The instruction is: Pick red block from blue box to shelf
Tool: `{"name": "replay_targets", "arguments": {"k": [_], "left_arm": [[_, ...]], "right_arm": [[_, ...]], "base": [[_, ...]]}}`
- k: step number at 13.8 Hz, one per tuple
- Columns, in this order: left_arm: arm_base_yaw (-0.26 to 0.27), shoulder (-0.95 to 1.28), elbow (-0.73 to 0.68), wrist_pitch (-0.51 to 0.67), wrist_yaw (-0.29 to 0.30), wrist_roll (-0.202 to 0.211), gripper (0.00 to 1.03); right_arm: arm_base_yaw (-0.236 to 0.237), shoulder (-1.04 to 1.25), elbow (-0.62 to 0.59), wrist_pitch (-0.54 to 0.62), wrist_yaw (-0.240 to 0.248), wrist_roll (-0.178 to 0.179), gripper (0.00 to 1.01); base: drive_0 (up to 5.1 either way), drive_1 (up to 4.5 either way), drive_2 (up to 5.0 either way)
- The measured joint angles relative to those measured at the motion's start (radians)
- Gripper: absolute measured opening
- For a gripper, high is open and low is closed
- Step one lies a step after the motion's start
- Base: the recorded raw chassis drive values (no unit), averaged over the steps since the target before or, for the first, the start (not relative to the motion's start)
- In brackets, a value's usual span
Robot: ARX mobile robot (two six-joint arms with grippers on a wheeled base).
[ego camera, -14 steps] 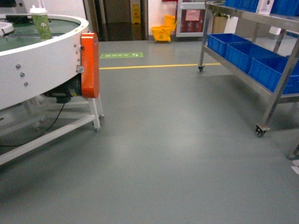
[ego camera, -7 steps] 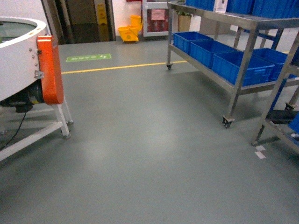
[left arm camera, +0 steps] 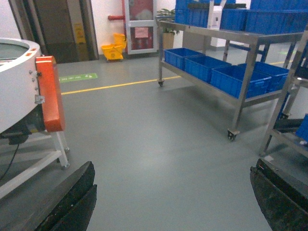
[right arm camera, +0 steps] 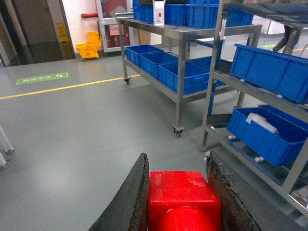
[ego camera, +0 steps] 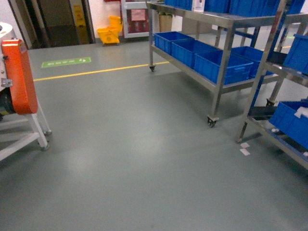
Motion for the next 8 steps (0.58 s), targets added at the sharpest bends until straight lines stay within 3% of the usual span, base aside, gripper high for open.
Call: {"name": "replay_targets", "arguments": {"k": [8], "left_arm": [[0.0,0.0,0.0,0.0,0.0,0.0,0.98]], "right_arm": [[0.0,0.0,0.0,0.0,0.0,0.0,0.29]], "base": [[-1.5,-1.45,-1.5]]}}
